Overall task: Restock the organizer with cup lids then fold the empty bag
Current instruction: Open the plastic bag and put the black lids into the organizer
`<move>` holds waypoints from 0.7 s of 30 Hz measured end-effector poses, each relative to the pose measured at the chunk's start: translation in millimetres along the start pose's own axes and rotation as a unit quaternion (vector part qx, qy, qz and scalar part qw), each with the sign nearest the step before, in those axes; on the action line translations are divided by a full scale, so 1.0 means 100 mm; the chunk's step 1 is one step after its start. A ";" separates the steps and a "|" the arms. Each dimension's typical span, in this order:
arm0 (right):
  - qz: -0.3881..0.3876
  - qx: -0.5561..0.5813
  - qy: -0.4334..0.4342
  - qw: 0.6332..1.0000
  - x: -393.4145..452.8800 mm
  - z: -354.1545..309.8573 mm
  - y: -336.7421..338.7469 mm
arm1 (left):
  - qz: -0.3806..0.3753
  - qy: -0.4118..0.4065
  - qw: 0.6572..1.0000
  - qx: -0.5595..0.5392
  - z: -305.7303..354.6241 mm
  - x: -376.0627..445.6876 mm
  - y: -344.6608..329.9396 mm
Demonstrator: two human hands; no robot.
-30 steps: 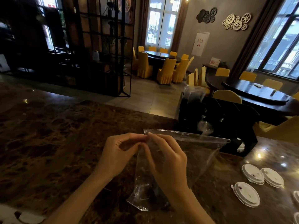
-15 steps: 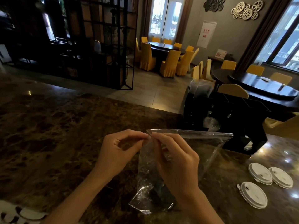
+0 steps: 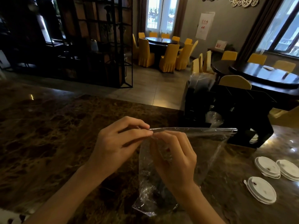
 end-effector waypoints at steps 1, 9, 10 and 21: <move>0.012 -0.002 0.004 1.000 -0.01 0.01 -0.01 | -0.001 -0.001 1.000 -0.005 0.00 0.00 0.00; 0.049 -0.041 0.028 0.998 -0.06 0.11 0.05 | 0.002 0.006 1.000 0.004 0.01 0.01 0.04; 0.050 -0.044 0.027 0.997 -0.05 0.13 0.07 | 0.003 0.005 1.000 0.006 0.01 0.02 0.04; 0.046 -0.048 0.035 0.997 -0.04 0.25 0.09 | -0.071 -0.089 0.992 0.058 0.12 0.20 -0.10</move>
Point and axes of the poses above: each hand's wrist, its own x-axis towards the middle knuckle, its own y-axis out of the back of the hand, z = x × y, the point moved 8 cm from there along x, towards the middle knuckle
